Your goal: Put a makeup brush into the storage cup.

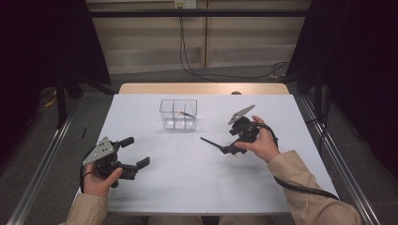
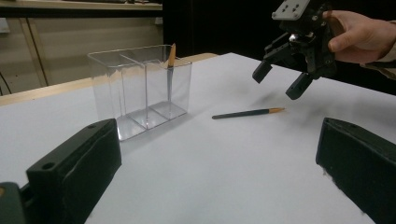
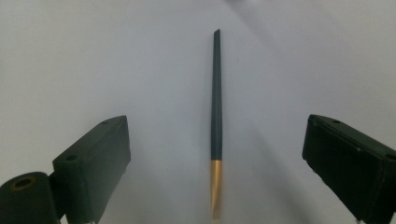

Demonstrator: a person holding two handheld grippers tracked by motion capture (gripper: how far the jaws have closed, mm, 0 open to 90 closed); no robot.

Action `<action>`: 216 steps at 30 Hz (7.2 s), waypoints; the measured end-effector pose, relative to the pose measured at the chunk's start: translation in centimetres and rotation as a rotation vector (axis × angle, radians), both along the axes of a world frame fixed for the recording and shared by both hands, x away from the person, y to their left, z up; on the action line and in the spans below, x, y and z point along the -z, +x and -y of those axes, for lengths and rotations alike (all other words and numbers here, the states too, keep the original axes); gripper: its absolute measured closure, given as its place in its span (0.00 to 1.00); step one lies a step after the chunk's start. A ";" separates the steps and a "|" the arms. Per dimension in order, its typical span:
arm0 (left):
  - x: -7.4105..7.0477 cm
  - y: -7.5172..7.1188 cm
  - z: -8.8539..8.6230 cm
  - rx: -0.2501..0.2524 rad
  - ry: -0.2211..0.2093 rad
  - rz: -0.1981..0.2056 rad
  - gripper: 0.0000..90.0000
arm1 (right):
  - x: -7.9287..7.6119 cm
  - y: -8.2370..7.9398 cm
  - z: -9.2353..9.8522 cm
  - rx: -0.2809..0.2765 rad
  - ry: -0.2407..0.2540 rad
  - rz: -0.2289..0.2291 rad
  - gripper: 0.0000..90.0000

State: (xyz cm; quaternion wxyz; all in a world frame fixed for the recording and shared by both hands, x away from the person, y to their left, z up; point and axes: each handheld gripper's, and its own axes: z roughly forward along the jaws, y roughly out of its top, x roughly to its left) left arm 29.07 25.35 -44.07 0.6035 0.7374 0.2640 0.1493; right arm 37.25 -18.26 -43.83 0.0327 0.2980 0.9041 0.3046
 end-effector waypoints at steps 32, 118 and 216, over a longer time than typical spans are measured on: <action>0.1 0.1 0.0 -0.004 0.004 -0.005 0.00 | 0.5 2.0 -1.8 -0.087 -0.324 -0.126 0.50; 0.2 0.7 2.5 0.058 0.039 -0.022 0.00 | -1.5 -3.0 -3.7 -0.389 -0.316 -0.083 0.93; -3.6 3.9 16.5 0.457 0.683 -0.233 0.32 | -2.5 -4.6 -6.3 -0.539 -0.308 -0.050 0.93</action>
